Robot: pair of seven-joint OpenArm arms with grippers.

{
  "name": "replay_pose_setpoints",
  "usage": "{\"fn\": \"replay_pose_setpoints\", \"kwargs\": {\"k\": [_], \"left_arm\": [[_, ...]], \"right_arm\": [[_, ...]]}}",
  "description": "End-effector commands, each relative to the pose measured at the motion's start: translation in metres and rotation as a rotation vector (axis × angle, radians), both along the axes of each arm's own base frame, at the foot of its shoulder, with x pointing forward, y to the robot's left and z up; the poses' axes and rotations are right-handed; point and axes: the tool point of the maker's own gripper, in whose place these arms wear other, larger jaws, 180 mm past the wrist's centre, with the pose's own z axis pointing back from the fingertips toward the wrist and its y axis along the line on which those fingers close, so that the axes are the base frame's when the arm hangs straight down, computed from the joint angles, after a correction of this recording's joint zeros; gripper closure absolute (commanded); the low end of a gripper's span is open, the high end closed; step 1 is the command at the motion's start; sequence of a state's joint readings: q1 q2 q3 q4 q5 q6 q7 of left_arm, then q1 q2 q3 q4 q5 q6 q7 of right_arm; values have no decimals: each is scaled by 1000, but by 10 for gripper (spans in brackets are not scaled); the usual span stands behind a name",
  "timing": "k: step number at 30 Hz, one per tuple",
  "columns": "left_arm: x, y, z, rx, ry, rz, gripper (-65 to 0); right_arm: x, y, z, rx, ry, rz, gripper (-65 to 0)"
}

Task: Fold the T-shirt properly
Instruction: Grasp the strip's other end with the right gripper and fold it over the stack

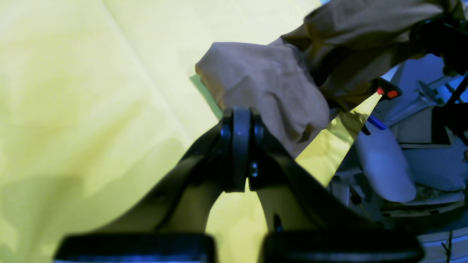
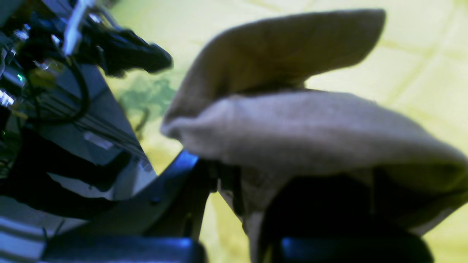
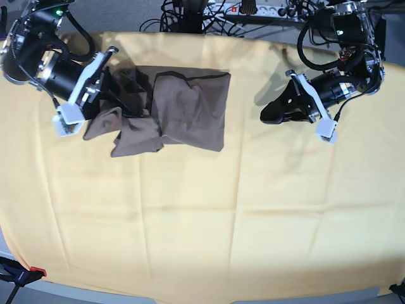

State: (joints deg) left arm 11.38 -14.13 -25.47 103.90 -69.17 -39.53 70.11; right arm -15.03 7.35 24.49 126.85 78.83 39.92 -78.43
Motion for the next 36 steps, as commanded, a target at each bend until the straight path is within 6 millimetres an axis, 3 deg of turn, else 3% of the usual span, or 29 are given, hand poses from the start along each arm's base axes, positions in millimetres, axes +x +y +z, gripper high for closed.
{"fn": "replay_pose_setpoints", "kwargs": {"k": [1,11,16,17,20,21,22,26,30,34,36], "left_arm": [[4,0,15,-27,-52,-4,0],[3,-1,14,-26,-48,-5,0],[-1,-1,11,-29,-36,-4,0],[-1,-1,11,-30,-35,-4,0],[-1,-1,11,-31,-36,-4,0],[-1,-1,11,-30,-36,-4,0],[-1,-1,11,-30,-35,-4,0],[-1,-1,11,-30,-35,-4,0],[-1,0,10,-25,-34,-4,0],[-1,0,11,-26,-34,-4,0],[-1,0,10,-25,-34,-4,0]], "right_arm": [[2,10,13,45,-45,18,0],[18,67,-8,-5,-85,29,0],[8,98,-27,-32,-56,117,0],[5,104,-29,-40,-53,136,-41],[-3,121,-29,-48,-59,195,-363],[-6,126,-28,-42,-63,215,-439],[-7,131,-26,-40,-71,233,-475],[-5,142,-14,-34,-117,273,-480],[-3,139,2,-80,-183,283,-480],[-14,138,34,-87,-294,281,-480],[-19,137,36,-82,-297,281,-480]]}}
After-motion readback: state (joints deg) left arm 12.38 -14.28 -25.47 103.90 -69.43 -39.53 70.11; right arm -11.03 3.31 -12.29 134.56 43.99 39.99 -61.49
